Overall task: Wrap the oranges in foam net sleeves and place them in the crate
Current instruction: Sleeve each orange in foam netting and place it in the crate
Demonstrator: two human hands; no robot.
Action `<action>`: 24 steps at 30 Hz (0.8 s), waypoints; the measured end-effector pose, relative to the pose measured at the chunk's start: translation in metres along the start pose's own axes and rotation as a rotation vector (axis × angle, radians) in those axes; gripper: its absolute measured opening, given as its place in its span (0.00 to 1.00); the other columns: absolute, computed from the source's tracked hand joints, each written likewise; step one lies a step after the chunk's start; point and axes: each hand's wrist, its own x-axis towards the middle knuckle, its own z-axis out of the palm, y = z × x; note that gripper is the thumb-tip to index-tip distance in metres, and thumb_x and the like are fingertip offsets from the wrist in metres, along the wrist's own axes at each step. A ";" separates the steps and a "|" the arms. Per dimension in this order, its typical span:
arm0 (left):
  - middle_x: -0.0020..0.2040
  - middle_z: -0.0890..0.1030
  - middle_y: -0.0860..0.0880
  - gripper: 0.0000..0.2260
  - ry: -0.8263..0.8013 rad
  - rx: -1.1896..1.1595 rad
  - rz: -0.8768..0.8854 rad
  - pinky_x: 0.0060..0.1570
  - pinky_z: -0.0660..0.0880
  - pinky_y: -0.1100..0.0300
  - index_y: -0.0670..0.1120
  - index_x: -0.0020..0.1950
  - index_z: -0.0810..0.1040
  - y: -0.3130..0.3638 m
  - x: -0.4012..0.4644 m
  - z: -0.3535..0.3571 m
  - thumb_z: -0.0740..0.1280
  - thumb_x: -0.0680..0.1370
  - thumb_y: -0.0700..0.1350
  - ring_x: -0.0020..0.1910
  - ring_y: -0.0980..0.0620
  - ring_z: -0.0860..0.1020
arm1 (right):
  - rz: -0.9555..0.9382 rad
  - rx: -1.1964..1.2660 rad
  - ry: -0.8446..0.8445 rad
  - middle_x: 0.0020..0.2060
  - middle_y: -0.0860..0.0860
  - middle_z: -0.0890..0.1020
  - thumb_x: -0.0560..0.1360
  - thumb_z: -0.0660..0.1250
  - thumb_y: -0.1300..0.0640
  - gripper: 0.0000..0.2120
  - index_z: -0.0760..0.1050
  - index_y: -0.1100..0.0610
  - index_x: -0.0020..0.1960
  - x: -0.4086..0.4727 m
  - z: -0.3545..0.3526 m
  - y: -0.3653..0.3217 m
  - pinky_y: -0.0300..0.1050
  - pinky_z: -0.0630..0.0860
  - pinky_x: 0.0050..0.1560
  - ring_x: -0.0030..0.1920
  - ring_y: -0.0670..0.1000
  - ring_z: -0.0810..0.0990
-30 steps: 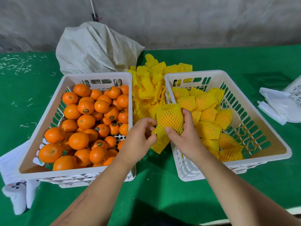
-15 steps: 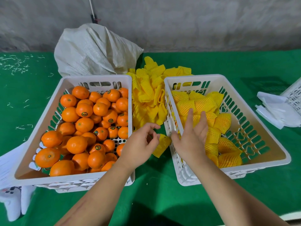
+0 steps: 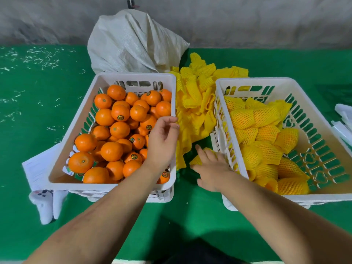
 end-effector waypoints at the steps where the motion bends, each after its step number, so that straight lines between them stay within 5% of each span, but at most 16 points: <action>1: 0.48 0.82 0.54 0.05 0.053 0.159 0.041 0.44 0.80 0.52 0.50 0.59 0.79 -0.006 0.004 -0.009 0.64 0.85 0.45 0.46 0.54 0.82 | -0.028 0.025 -0.048 0.80 0.58 0.29 0.78 0.68 0.50 0.35 0.57 0.40 0.81 0.007 0.004 -0.003 0.69 0.41 0.77 0.81 0.63 0.35; 4: 0.55 0.82 0.54 0.08 -0.031 0.528 -0.130 0.51 0.81 0.47 0.50 0.64 0.76 -0.021 0.022 -0.033 0.64 0.85 0.46 0.53 0.51 0.82 | -0.013 0.203 -0.199 0.77 0.56 0.25 0.78 0.67 0.46 0.37 0.52 0.33 0.80 0.027 0.008 -0.003 0.70 0.41 0.78 0.79 0.65 0.30; 7: 0.65 0.79 0.47 0.18 -0.664 0.976 -0.379 0.60 0.78 0.43 0.49 0.73 0.71 -0.031 0.030 -0.046 0.66 0.83 0.49 0.62 0.42 0.80 | 0.065 0.382 -0.337 0.79 0.56 0.29 0.79 0.63 0.40 0.33 0.51 0.30 0.79 0.040 0.013 0.001 0.72 0.44 0.77 0.80 0.67 0.32; 10: 0.80 0.60 0.46 0.36 -1.168 1.372 -0.404 0.68 0.75 0.42 0.53 0.83 0.61 -0.034 0.015 -0.041 0.72 0.79 0.55 0.77 0.37 0.65 | 0.092 0.279 -0.398 0.81 0.56 0.31 0.82 0.62 0.47 0.31 0.55 0.37 0.81 0.042 0.021 -0.003 0.71 0.44 0.78 0.79 0.70 0.36; 12: 0.84 0.50 0.47 0.46 -1.223 1.457 -0.442 0.71 0.71 0.41 0.49 0.86 0.53 -0.033 0.010 -0.034 0.77 0.76 0.54 0.81 0.36 0.56 | 0.079 0.221 -0.400 0.81 0.55 0.33 0.82 0.61 0.51 0.31 0.55 0.41 0.82 0.043 0.021 -0.010 0.71 0.44 0.76 0.79 0.70 0.37; 14: 0.84 0.52 0.45 0.50 -1.201 1.482 -0.432 0.72 0.70 0.43 0.46 0.86 0.52 -0.028 0.011 -0.028 0.80 0.74 0.52 0.81 0.37 0.58 | 0.105 0.245 -0.412 0.81 0.57 0.33 0.82 0.61 0.50 0.30 0.56 0.42 0.82 0.045 0.018 -0.010 0.70 0.44 0.77 0.79 0.71 0.38; 17: 0.79 0.64 0.44 0.46 -1.151 1.514 -0.384 0.71 0.70 0.46 0.48 0.84 0.56 -0.027 0.008 -0.026 0.80 0.74 0.51 0.77 0.39 0.65 | 0.166 0.316 -0.447 0.81 0.56 0.35 0.83 0.60 0.51 0.30 0.55 0.44 0.82 0.049 0.017 -0.004 0.70 0.48 0.77 0.79 0.71 0.39; 20: 0.72 0.70 0.46 0.43 -1.157 1.513 -0.379 0.60 0.75 0.52 0.49 0.82 0.60 -0.025 0.006 -0.027 0.80 0.74 0.51 0.69 0.42 0.72 | 0.132 0.325 -0.416 0.83 0.51 0.44 0.83 0.59 0.49 0.31 0.54 0.52 0.83 0.052 0.018 -0.006 0.69 0.51 0.78 0.80 0.68 0.45; 24: 0.59 0.71 0.50 0.39 -1.171 1.526 -0.334 0.58 0.82 0.50 0.50 0.79 0.66 -0.021 0.013 -0.026 0.80 0.74 0.55 0.62 0.45 0.77 | 0.149 0.411 -0.138 0.79 0.53 0.61 0.83 0.60 0.49 0.26 0.64 0.56 0.79 0.048 0.004 -0.006 0.61 0.62 0.75 0.77 0.61 0.63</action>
